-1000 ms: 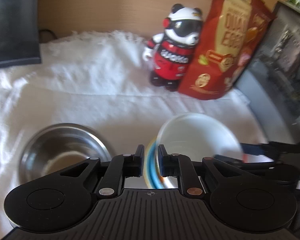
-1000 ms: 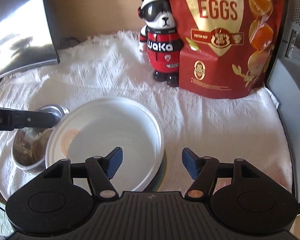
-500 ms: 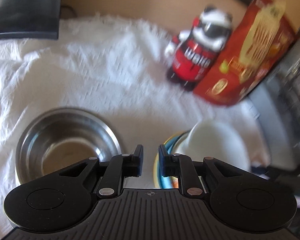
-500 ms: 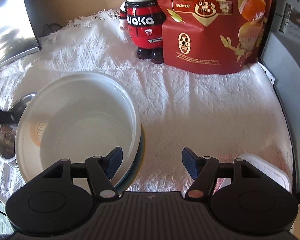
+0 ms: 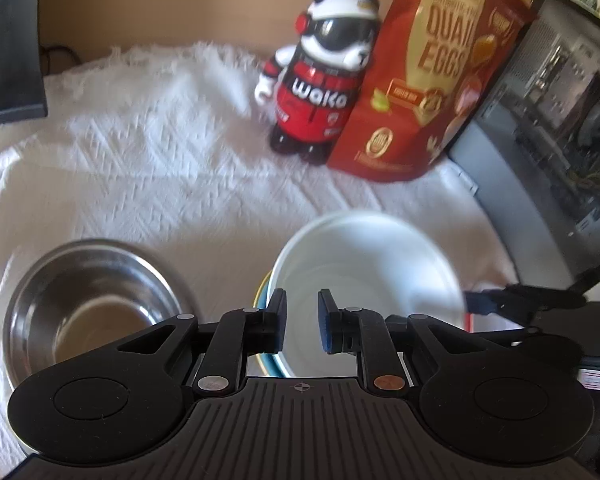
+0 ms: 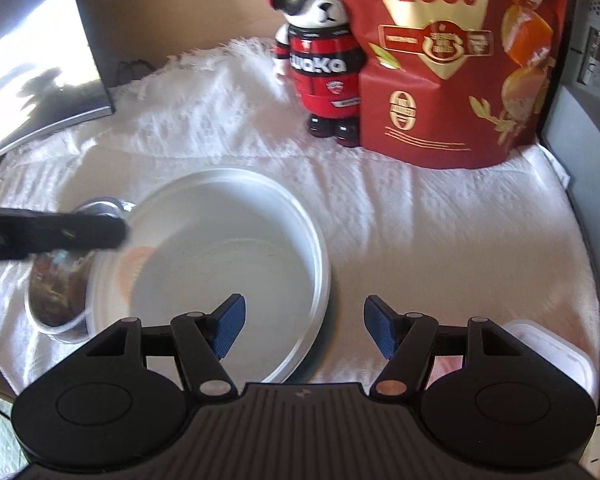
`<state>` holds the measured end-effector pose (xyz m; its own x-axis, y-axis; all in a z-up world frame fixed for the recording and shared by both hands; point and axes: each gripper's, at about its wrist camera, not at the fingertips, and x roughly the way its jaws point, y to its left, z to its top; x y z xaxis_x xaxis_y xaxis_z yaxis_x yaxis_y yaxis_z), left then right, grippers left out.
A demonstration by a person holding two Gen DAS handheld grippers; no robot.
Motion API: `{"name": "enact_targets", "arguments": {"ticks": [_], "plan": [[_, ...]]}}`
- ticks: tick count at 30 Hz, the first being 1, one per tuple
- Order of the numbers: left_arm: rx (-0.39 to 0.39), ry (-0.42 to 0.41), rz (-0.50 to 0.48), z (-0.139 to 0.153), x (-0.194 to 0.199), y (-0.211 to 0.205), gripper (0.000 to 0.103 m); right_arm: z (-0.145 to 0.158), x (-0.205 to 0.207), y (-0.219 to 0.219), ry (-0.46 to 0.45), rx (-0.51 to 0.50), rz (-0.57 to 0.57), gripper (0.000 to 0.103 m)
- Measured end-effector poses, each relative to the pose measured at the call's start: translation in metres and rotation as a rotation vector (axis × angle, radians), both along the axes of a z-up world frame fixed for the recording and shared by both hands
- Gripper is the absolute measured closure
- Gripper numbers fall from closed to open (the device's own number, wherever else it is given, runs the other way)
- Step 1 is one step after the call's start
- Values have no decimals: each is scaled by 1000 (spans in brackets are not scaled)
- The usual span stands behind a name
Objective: Organize plates and bowls
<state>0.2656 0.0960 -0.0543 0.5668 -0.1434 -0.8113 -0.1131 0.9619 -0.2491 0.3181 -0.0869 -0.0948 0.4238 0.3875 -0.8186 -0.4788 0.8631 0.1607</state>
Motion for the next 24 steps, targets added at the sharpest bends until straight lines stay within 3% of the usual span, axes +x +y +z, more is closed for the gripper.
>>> {"name": "enact_targets", "arguments": {"ticks": [6, 10, 17, 24], "plan": [[12, 47, -2, -12, 0, 1, 85, -3, -5, 5, -6, -17, 13, 37], [-26, 82, 24, -20, 5, 5, 87, -8, 0, -1, -3, -42, -17, 37], [-132, 126, 83, -9, 14, 26, 88, -9, 11, -3, -20, -83, -27, 36], [-189, 174, 96, -13, 22, 34, 89, -14, 19, -8, 29, -59, -50, 36]]}}
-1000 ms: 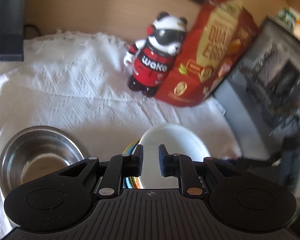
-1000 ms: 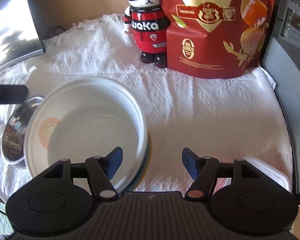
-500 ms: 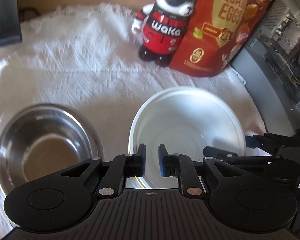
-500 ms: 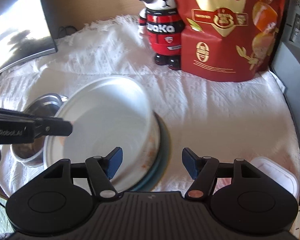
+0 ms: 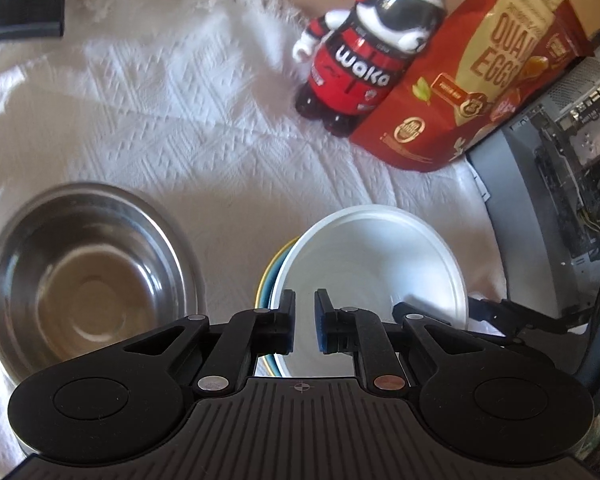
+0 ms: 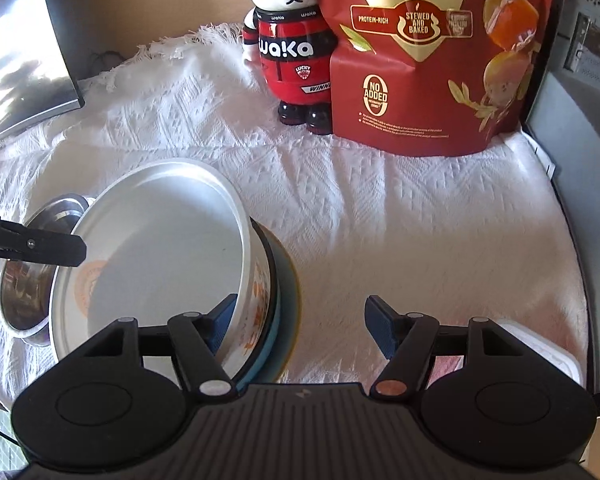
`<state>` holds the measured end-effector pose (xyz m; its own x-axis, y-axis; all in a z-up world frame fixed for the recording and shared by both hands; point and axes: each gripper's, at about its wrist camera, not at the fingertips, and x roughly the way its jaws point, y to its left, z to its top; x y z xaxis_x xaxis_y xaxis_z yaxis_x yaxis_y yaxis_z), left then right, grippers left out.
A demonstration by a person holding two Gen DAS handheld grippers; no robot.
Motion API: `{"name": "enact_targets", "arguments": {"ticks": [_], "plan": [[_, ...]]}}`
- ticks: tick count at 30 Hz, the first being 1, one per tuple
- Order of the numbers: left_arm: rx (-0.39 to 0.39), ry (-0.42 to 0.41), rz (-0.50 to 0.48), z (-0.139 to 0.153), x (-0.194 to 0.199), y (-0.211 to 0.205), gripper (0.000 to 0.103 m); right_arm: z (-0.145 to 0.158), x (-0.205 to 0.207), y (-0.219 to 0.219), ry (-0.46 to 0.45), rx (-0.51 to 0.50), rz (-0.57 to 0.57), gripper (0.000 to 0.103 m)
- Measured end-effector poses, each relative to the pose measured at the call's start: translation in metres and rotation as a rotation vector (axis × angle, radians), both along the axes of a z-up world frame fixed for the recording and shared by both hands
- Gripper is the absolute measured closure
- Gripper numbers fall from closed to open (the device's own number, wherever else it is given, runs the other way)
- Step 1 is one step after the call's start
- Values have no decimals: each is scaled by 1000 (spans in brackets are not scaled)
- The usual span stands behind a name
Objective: Organize plates and bowls
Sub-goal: 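Grasp the white bowl stack rim with both grippers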
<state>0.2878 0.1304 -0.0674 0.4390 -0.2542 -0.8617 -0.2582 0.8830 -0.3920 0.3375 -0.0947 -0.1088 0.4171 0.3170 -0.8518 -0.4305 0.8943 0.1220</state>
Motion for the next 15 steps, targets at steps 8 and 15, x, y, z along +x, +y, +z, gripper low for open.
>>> {"name": "enact_targets", "arguments": {"ticks": [8, 15], "plan": [[-32, -18, -17, 20, -4, 0, 81, -10, 9, 0, 86, 38, -33, 36], [89, -5, -73, 13, 9, -8, 81, -12, 12, -8, 88, 35, -54, 36]]}}
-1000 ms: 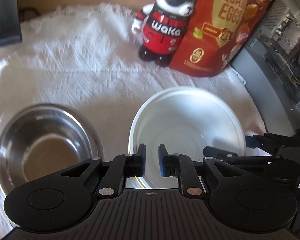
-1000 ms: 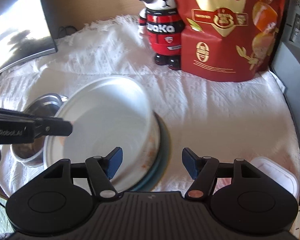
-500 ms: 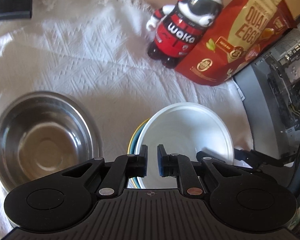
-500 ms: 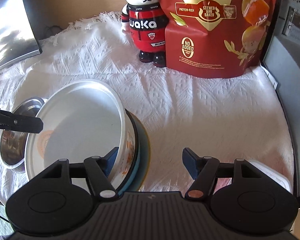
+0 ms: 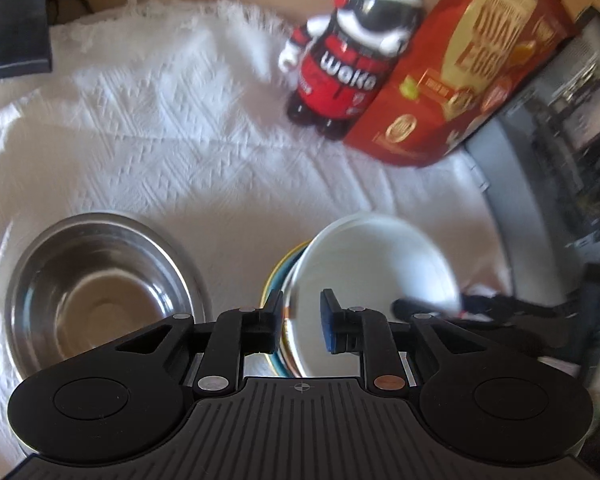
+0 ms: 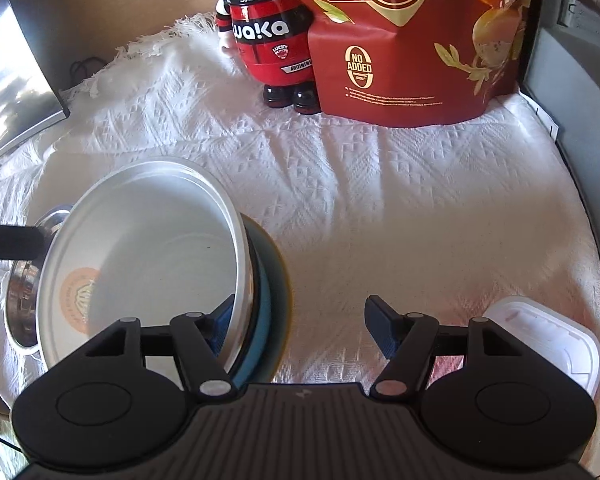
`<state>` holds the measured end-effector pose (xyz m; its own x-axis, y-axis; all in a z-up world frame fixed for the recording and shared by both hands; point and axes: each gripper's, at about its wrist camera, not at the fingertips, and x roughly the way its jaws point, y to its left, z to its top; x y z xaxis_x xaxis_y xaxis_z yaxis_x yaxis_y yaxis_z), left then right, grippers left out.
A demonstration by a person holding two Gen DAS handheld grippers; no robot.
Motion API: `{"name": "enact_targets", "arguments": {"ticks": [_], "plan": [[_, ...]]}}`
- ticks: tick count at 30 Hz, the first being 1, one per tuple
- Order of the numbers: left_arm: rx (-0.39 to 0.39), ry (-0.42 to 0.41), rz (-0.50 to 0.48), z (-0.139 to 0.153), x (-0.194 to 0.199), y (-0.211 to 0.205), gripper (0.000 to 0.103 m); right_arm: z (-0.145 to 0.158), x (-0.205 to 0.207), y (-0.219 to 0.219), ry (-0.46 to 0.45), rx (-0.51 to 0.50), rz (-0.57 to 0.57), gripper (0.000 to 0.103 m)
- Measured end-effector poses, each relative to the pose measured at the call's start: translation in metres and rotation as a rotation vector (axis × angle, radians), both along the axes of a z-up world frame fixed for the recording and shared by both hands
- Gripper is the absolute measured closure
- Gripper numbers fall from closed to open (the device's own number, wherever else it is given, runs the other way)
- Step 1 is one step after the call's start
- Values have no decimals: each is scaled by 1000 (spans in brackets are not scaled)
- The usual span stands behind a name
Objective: Organize plates and bowls
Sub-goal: 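Lift and tilt the bowl stack with both grippers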
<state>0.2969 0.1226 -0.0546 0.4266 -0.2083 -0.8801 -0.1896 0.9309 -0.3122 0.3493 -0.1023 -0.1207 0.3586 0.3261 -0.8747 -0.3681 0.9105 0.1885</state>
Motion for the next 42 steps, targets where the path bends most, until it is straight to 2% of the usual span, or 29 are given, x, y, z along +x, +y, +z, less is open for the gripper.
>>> {"name": "enact_targets", "arguments": {"ticks": [1, 2, 3, 5, 9, 12, 15, 19, 22, 25, 29, 31, 32, 42], "plan": [[19, 16, -4, -8, 4, 0, 81, -1, 1, 1, 2, -1, 1, 36], [37, 32, -4, -15, 8, -1, 77, -1, 2, 1, 3, -1, 3, 36], [37, 42, -6, -22, 11, 0, 76, -1, 3, 1, 4, -1, 6, 36], [24, 56, -2, -35, 13, 2, 67, -3, 5, 1, 13, 3, 9, 36], [3, 53, -12, -53, 15, 2, 68, -12, 10, 1, 84, 35, 19, 36], [5, 46, -33, -63, 18, -2, 69, -23, 14, 4, 176, 92, 38, 36], [-29, 55, -36, -70, 19, -3, 65, -33, 15, 9, 233, 123, 49, 36], [-39, 47, -55, -70, 20, -8, 52, -38, 18, 13, 264, 164, 66, 35], [-41, 51, -49, -71, 21, -9, 52, -40, 20, 15, 278, 182, 89, 35], [-73, 71, -3, -72, 23, -5, 52, -39, 21, 17, 279, 185, 115, 35], [-30, 91, -30, -70, 27, -11, 51, -40, 23, 17, 303, 207, 132, 35], [-32, 93, -32, -70, 26, -11, 51, -41, 23, 17, 325, 230, 143, 35], [-41, 94, -28, -70, 25, -10, 51, -41, 21, 18, 338, 243, 152, 30], [-79, 118, -3, -71, 11, 0, 51, -35, 15, 30, 337, 214, 151, 26]]}}
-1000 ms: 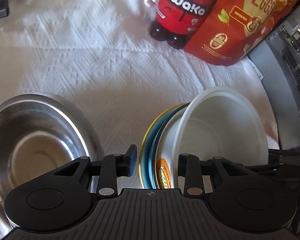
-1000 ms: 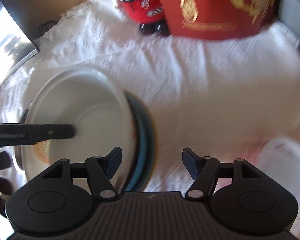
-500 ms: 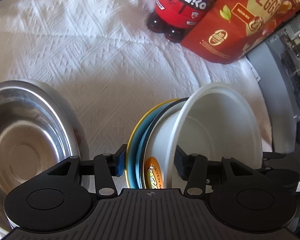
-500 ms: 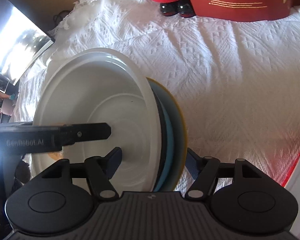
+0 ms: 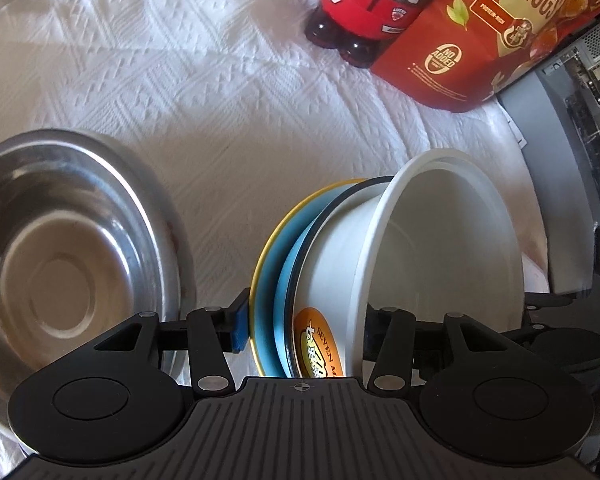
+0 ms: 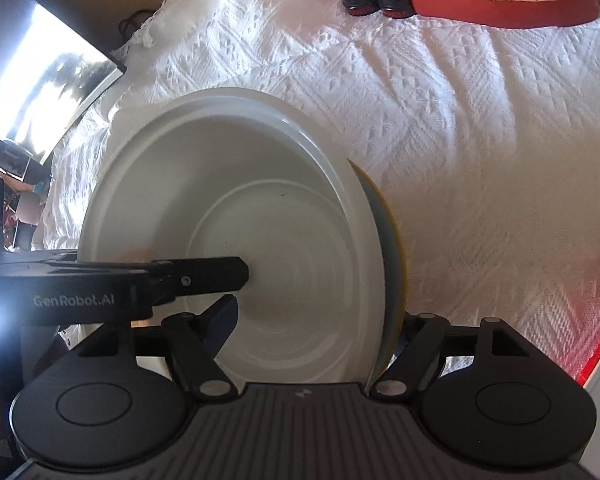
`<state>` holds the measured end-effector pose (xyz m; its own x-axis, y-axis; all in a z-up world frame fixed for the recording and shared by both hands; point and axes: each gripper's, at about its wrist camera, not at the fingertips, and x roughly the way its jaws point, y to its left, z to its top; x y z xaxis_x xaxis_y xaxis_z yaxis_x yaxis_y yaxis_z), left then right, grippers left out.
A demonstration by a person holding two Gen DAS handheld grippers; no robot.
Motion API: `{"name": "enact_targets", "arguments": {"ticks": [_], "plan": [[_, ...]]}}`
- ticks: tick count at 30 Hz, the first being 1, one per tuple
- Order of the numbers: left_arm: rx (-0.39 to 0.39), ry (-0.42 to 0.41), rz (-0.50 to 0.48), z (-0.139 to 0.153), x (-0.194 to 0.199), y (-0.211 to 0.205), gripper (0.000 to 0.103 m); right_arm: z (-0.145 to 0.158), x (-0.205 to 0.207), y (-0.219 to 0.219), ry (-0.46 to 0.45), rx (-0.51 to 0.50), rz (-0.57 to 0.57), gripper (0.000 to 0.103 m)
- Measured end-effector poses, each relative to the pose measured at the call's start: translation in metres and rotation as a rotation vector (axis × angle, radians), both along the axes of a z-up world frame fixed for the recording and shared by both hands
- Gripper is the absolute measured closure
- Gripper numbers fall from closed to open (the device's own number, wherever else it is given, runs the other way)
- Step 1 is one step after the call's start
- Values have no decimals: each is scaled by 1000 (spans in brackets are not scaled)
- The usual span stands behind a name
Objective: Organize plates and bowls
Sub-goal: 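Lift and tilt the bowl stack with both grippers, then hold the tilted bowl stack with both grippers and carry it toward the steel bowl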
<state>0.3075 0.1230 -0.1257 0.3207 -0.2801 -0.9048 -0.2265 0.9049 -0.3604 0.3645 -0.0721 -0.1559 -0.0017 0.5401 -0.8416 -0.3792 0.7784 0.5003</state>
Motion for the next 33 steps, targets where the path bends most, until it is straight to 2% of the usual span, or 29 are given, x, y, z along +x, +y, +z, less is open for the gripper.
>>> {"name": "enact_targets", "arguments": {"ticks": [3, 8, 15, 21, 24, 26, 29, 33], "plan": [[-28, -8, 20, 0, 0, 3, 51, 0, 0, 2, -1, -3, 10, 27], [0, -12, -6, -1, 5, -1, 51, -1, 1, 2, -17, -27, -18, 29], [-17, 5, -25, -7, 8, 0, 50, -1, -2, -12, -49, -65, -85, 30], [-35, 12, -28, -8, 10, 2, 48, -14, 6, -24, 54, 14, -115, 31], [-45, 13, -24, -8, 9, 2, 47, -16, 4, -23, 85, 47, -96, 36], [-39, 21, -19, -7, 7, 1, 47, -15, 1, -20, 124, 95, -76, 32], [-54, 46, 9, -7, 5, 4, 47, -12, -1, -16, 106, 71, -75, 32], [4, 54, 2, -1, -2, 1, 47, -12, -5, -12, 127, 74, -72, 32]]}}
